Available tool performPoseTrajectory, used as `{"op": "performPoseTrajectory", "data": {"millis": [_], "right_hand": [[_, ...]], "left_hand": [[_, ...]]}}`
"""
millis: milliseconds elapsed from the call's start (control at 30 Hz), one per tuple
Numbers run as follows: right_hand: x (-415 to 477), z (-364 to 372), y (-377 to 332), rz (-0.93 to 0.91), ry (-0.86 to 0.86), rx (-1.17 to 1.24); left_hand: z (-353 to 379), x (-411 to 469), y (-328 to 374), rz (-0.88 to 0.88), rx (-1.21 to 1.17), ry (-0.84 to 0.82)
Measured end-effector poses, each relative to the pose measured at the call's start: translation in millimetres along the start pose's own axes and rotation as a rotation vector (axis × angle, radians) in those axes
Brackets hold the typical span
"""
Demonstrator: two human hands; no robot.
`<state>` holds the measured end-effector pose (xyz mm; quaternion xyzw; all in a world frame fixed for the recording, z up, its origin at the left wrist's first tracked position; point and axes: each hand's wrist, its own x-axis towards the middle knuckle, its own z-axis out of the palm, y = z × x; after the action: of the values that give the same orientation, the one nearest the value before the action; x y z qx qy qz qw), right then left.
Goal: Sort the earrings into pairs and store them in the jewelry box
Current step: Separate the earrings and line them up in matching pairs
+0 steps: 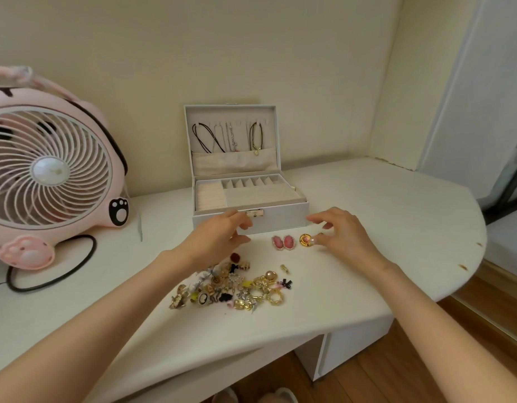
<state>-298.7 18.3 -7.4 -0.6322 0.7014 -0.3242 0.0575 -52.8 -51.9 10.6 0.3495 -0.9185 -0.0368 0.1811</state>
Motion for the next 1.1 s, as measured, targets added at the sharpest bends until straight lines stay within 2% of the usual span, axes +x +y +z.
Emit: {"op": "performPoseTrajectory", "data": {"millis": [367, 600, 667, 833, 1100], "right_hand": [[-18.2, 25.7, -67.4, -0.242, -0.119, 0.114], [-19.7, 41.5, -85.2, -0.272, -0.191, 0.135], [-19.6, 46.5, -90.9, -0.281, -0.206, 0.148], [-18.1, 58.9, -108.5, -0.316, -0.248, 0.131], [-13.5, 64.7, -124.1, -0.37, -0.294, 0.043]], "left_hand": [[-14.9, -32.6, -36.3, -0.076, -0.172, 0.015], [-16.0, -47.0, -51.9, -0.17, -0.283, 0.064], [-21.6, -48.6, -56.0, -0.19, -0.296, 0.028], [-30.2, -51.7, -56.9, -0.159, -0.279, -0.203], [-29.0, -50.3, -57.4, -0.167, -0.106, -0.254]]}}
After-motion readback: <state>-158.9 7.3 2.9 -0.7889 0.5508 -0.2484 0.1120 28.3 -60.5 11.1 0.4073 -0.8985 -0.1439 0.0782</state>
